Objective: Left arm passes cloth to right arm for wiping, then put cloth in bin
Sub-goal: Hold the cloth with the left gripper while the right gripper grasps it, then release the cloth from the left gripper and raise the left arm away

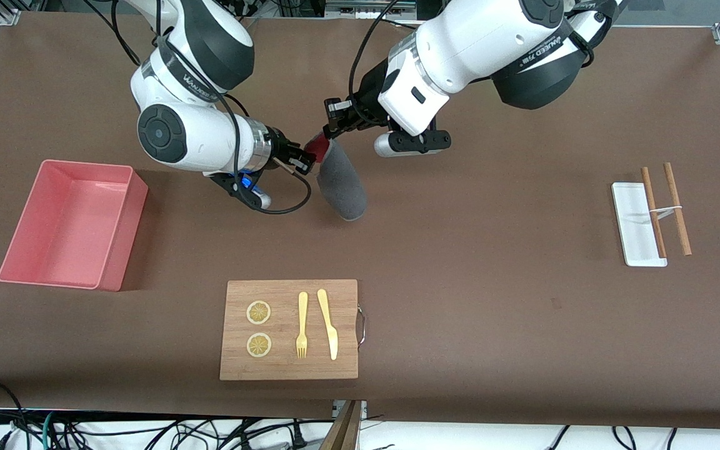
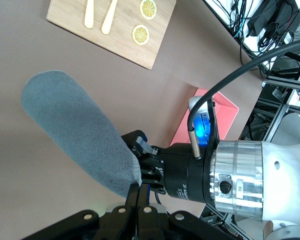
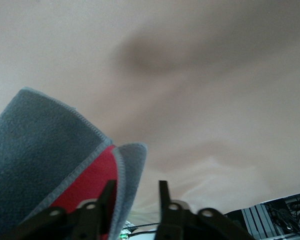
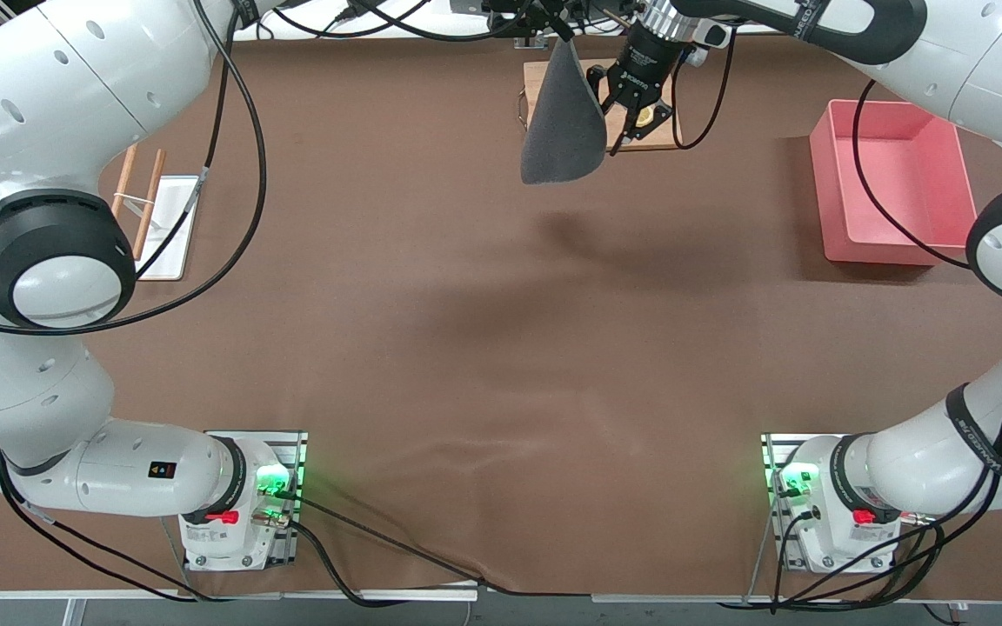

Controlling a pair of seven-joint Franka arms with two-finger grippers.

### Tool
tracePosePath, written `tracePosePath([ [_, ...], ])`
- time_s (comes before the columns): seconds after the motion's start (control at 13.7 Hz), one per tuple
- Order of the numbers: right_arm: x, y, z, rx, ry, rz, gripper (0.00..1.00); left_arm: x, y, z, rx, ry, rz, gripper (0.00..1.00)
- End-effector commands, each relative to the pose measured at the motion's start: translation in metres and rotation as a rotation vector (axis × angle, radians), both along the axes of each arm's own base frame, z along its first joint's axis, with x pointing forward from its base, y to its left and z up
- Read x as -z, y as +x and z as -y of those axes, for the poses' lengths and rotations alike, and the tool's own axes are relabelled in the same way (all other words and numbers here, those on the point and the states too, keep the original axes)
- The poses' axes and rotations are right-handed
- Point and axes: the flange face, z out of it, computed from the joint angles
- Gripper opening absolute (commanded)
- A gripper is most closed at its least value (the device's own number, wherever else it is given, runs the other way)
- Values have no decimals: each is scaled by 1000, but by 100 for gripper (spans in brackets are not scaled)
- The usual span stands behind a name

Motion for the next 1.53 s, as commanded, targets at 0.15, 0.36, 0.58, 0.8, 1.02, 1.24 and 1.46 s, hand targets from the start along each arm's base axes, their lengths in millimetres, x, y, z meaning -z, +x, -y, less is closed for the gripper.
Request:
tracePosePath([
  [0.15,-5,-1,-1,6,17,-4,0,-6,2,0,0,-25,-7,0],
  [0.36,-8,1,0,13,20,3,0,-6,2,0,-1,-25,-8,0],
  [0.58,-8,4,4,17,21,5,0,-7,6,-7,-6,-18,3,99],
  [0.8,-8,5,4,20,23,8,0,-13,9,-16,-18,-12,10,100],
  [1.02,-2,7,5,20,21,2,0,-16,12,-33,-13,35,-6,100],
  [1.24,25,13,3,18,3,-7,0,-18,18,-73,-8,124,-58,100],
  [1.46,62,19,-3,-2,-43,14,0,3,24,-115,77,350,-46,100],
])
